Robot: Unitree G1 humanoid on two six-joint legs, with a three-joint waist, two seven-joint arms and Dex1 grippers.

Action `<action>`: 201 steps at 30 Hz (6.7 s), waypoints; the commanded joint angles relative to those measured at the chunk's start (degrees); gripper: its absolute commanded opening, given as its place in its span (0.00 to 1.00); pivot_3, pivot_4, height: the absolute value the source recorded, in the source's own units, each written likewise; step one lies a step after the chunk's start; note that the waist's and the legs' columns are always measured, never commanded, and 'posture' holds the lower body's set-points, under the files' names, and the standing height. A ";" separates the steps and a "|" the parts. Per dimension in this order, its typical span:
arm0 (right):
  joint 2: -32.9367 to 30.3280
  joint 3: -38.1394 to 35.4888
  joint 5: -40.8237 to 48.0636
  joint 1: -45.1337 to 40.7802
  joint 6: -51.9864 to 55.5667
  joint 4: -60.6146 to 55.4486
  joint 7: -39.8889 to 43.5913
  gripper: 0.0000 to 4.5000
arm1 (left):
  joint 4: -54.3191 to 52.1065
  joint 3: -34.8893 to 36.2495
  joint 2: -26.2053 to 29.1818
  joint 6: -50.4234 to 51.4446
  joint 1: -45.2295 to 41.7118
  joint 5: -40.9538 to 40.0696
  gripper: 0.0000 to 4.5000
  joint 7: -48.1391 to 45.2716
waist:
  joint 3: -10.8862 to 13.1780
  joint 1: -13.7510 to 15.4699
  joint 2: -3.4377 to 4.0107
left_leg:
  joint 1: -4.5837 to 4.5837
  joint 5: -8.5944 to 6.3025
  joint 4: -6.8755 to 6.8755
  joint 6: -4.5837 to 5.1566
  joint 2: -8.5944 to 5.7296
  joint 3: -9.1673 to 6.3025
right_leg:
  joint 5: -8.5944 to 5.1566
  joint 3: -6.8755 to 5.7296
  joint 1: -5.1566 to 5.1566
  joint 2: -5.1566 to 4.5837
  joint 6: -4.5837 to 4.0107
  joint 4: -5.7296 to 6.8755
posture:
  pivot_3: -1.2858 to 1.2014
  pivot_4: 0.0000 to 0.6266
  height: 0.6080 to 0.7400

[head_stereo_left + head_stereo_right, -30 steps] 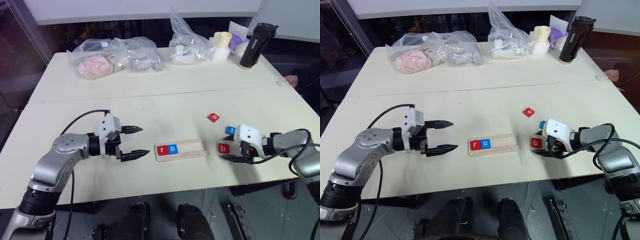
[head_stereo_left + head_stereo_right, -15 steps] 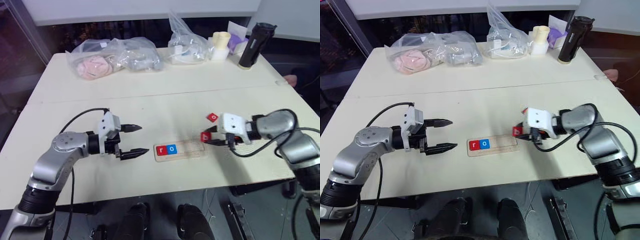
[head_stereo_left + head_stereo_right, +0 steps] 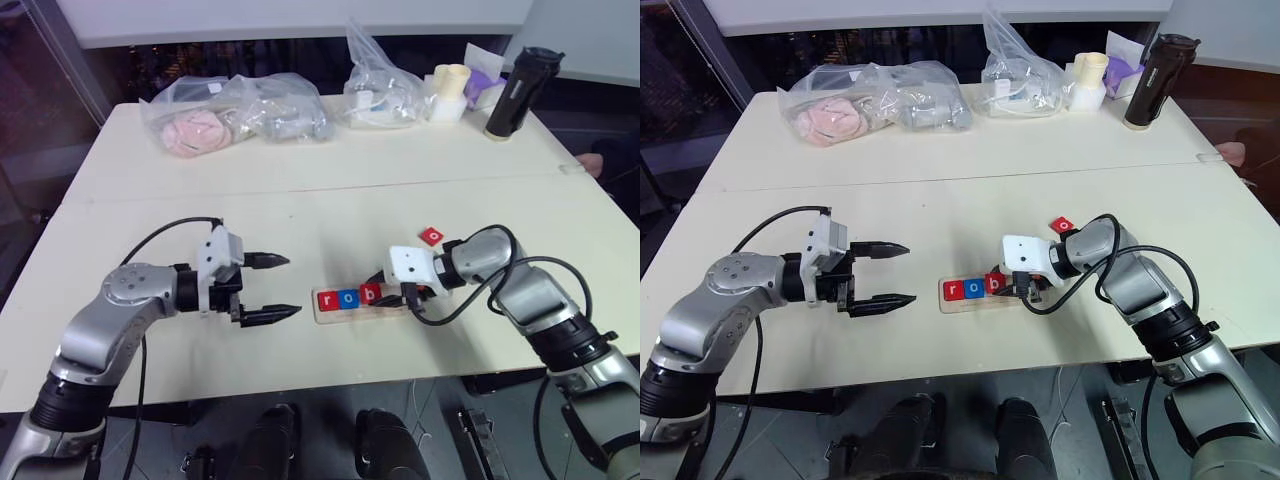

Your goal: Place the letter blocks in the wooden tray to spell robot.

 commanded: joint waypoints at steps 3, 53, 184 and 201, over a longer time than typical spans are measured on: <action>0.63 -0.61 -0.14 -1.39 -0.61 0.21 0.75 0.25 | -2.14 0.61 0.89 -0.16 0.07 -0.83 1.00 -0.41 | 0.00 0.09 0.00 | 0.00 0.01 0.02 -0.02 0.02 0.00 | 0.00 0.00 0.01 0.02 -0.04 0.01 | 0.52 0.24 0.88; -0.01 -8.12 -2.32 -0.06 -2.80 3.26 -7.96 0.99 | 0.42 -1.01 -0.80 -1.63 -1.50 0.43 1.00 -0.15 | 0.00 0.09 0.00 | 0.01 0.03 0.02 -0.04 0.01 0.01 | 0.05 0.01 0.01 0.04 -0.01 0.02 | 0.52 0.24 0.88; 4.40 -27.61 4.16 3.60 47.76 -3.79 -37.87 0.25 | 1.06 -2.84 -4.25 -1.76 -2.86 1.51 1.00 0.61 | -0.05 0.31 0.04 | 0.06 0.08 0.01 -0.05 0.01 -0.02 | 0.10 0.01 0.09 0.07 -0.05 0.06 | 0.52 0.24 0.88; 19.04 -42.15 7.73 30.15 78.75 -51.39 -55.77 0.25 | 7.35 -5.19 -5.91 -5.31 -6.45 2.91 1.00 -2.98 | -0.13 0.11 0.04 | -0.53 0.09 0.24 -0.04 0.01 -0.01 | 0.08 -0.01 -0.44 0.04 -0.14 0.12 | 0.52 0.24 0.88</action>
